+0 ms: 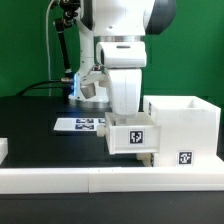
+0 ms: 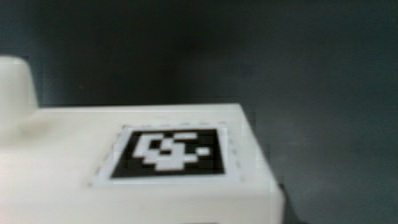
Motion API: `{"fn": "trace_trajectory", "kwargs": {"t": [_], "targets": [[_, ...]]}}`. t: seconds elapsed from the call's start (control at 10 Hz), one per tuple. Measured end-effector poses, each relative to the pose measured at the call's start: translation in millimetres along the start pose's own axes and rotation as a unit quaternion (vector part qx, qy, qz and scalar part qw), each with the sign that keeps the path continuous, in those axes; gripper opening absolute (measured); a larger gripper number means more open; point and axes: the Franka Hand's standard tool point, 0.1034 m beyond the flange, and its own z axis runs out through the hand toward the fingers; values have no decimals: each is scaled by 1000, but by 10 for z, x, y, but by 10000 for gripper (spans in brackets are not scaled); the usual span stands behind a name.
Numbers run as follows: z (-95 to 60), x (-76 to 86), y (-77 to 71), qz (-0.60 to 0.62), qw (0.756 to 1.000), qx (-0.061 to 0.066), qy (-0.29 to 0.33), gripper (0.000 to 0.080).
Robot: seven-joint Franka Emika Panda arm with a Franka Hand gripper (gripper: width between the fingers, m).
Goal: Assemble drawer
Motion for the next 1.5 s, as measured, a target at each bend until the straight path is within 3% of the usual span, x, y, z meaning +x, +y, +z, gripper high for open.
{"fn": "trace_trajectory", "kwargs": {"t": [0.3,0.8,0.9,1.0,1.3,1.5], "targets": [[-5,121,8,-4,1000,-1,0,42],[-4,110,15,-5,1000,-5,-1,42],[-9,93,18,-4,1000,-5,-1,244],[-27,90,26,-4,1000,-6,-1,244],[-170,86,117,-2,1000,-8,-5,619],[-311,55,189,-1,1000,-4,-11,643]]}}
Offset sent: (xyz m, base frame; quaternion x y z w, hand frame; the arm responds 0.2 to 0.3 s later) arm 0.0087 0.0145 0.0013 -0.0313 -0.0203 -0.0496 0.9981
